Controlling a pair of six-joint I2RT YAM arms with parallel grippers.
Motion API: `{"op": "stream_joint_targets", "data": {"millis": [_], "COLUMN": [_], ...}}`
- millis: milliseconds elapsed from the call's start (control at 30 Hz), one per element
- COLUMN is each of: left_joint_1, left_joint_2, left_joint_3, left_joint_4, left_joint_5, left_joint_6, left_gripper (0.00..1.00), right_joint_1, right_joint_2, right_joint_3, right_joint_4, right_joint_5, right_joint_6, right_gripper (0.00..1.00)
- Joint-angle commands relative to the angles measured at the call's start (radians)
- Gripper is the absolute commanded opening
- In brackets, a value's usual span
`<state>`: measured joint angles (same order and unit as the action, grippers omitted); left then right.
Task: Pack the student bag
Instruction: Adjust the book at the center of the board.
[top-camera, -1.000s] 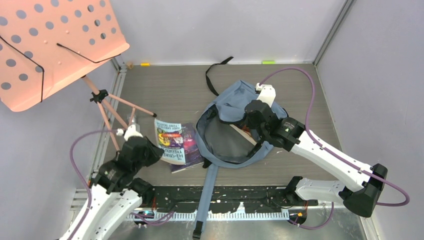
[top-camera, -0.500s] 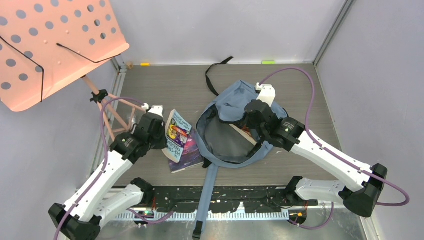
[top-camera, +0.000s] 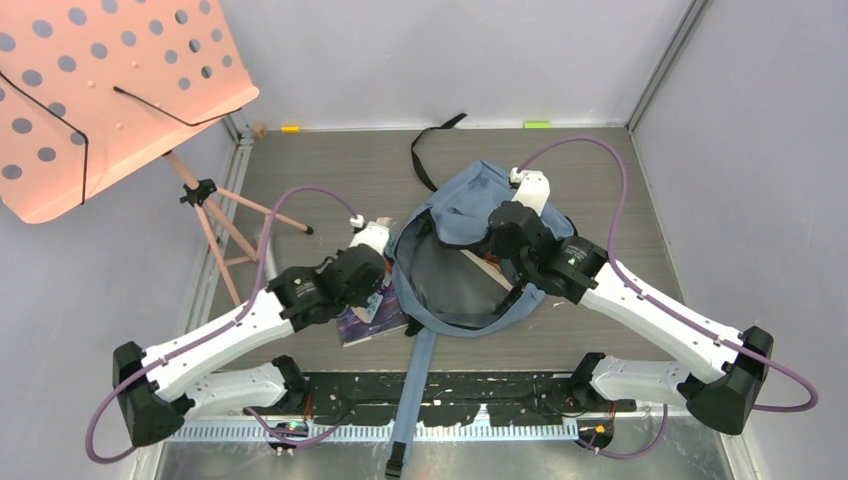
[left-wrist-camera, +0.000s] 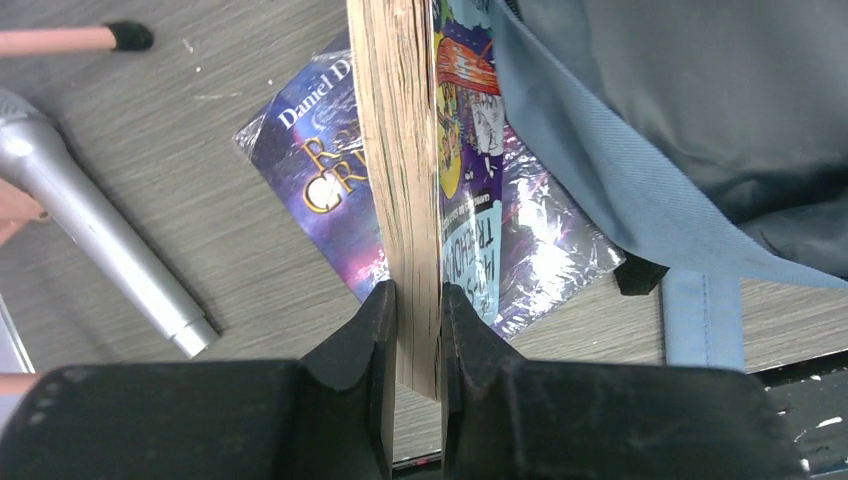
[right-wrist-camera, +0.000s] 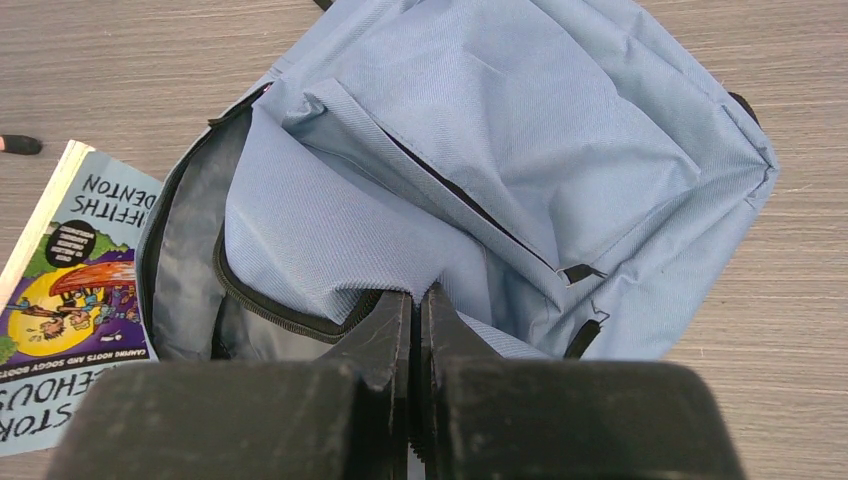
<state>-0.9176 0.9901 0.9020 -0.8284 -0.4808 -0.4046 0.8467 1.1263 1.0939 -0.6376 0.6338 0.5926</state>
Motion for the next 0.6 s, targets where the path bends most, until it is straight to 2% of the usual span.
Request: {"op": "stream_joint_targets", "data": {"millis": [0,133,367,467,567], "left_joint_1": [-0.105,-0.178,-0.184,-0.184,-0.184], "left_joint_2": [0.044,0.086,0.103,0.077,0.065], "left_joint_3": [0.054,0.048,-0.023,-0.073,-0.072], "left_joint_4": [0.095,0.133,0.197,0.247,0.222], "left_joint_5": [-0.083,-0.069,0.002,-0.002,-0.048], "left_joint_6": [-0.027,-0.079,-0.207,-0.251,-0.283], "left_gripper": [0.0,0.0,0.01,0.08,0.19], "right_joint_1": [-0.006,-0.006,-0.006,-0.006,-0.006], "right_joint_2": [-0.014,-0.019,-0.027,-0.029,-0.033], "right_joint_3": [-0.002,-0.005,-0.007,-0.008,-0.009], "right_joint_4": [0.063,0.064,0.063,0.064,0.064], "right_joint_5": [0.035,0.034,0.03,0.026,0.019], "right_joint_6": [-0.001,-0.002,0.0,0.003,0.007], "right_gripper": [0.0,0.01,0.0,0.01,0.01]}}
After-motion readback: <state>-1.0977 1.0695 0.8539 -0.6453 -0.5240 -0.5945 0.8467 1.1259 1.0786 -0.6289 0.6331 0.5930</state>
